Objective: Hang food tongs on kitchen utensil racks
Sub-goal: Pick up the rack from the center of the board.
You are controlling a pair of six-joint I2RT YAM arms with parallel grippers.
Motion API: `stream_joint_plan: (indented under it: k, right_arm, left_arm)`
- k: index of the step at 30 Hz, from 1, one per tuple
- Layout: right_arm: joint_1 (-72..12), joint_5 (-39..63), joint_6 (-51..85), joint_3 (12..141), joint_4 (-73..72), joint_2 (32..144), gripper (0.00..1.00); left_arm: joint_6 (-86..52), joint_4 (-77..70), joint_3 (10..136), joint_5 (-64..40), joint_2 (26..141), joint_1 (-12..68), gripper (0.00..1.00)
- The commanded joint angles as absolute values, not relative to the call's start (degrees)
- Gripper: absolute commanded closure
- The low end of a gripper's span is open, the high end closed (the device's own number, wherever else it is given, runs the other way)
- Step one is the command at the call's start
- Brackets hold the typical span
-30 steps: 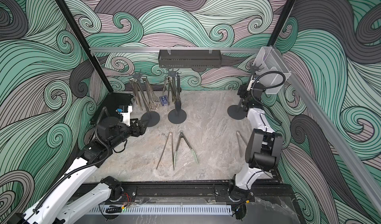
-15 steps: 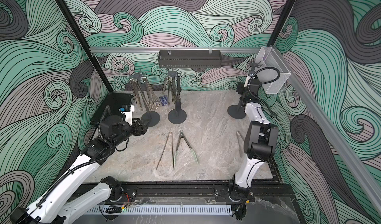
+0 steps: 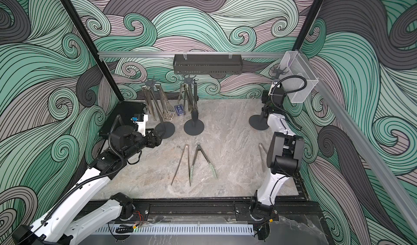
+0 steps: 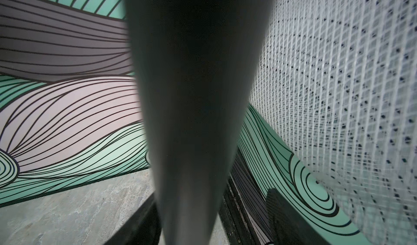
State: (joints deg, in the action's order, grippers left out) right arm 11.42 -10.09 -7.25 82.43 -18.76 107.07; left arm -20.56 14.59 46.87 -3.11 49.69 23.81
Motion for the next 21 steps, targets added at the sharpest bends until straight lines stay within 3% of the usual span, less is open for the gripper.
stream_joint_plan:
  k: [1,6,11,13,21]
  right_arm:
    - [11.10,-9.62,-7.43,83.13,-21.98,107.95,0.40]
    - [11.07,-8.58,-7.75,81.84,-22.94,107.50,0.71]
    - [11.01,-7.06,-8.01,80.29,-22.98,106.41,0.85]
    - [10.90,-6.10,-8.09,79.65,-23.10,105.57,1.00]
    - [8.84,0.21,-6.98,76.11,-22.26,97.40,1.00]
  left_arm:
    - [-20.03,13.18,47.24,-3.35,49.92,23.51,0.26]
    - [-20.00,13.05,47.22,-3.22,50.19,23.53,0.27]
    - [-19.91,13.36,47.20,-3.23,49.92,23.49,0.27]
    - [-19.94,13.71,47.14,-3.19,49.58,23.47,0.28]
    - [-19.92,16.38,46.86,-2.26,47.47,23.53,0.28]
